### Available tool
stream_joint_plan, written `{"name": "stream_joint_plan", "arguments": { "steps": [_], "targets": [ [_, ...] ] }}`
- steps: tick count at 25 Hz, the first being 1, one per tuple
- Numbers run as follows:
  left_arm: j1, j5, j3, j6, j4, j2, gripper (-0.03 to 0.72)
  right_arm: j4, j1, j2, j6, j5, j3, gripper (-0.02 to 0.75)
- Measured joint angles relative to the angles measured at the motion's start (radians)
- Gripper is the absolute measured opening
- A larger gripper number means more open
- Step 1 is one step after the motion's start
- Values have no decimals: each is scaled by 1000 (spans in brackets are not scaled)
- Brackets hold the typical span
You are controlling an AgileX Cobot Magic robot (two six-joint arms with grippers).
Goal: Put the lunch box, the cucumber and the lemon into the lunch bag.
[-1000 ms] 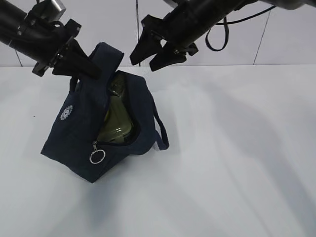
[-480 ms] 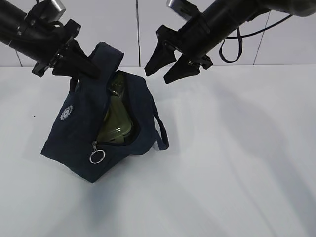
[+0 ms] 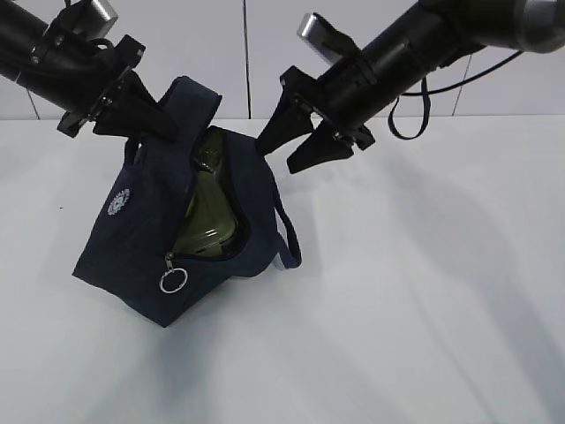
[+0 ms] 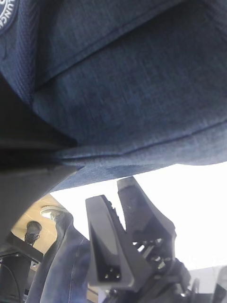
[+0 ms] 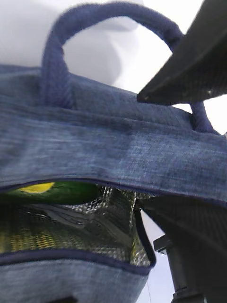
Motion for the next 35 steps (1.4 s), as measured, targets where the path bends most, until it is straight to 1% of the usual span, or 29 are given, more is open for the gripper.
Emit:
{"name": "stream_joint_plan", "arguments": {
  "steps": [5,14,17,18,23,26,33,35],
  "targets": [
    [0,0,0,0,2,0,2,108,-1,-6,-107,-13,132,452],
    [0,0,0,0,2,0,2,205,-1,-22,-225,-72,247,436],
    [0,0,0,0,2,0,2,218,-1,-22,-244,-76,253,387],
    [0,0,0,0,2,0,2,222,-1,-22,-247,-79,253,358],
    [0,0,0,0,2,0,2,241,-1,-22,-257,-82,253,259],
    [0,0,0,0,2,0,2,241,-1,-22,-259,-89,253,239],
    [0,-2,0,0,3,0,2,267,-1,10,-261,-81,253,229],
    [0,-2,0,0,3,0,2,270,-1,23,-261,-78,255,197]
  ]
}}
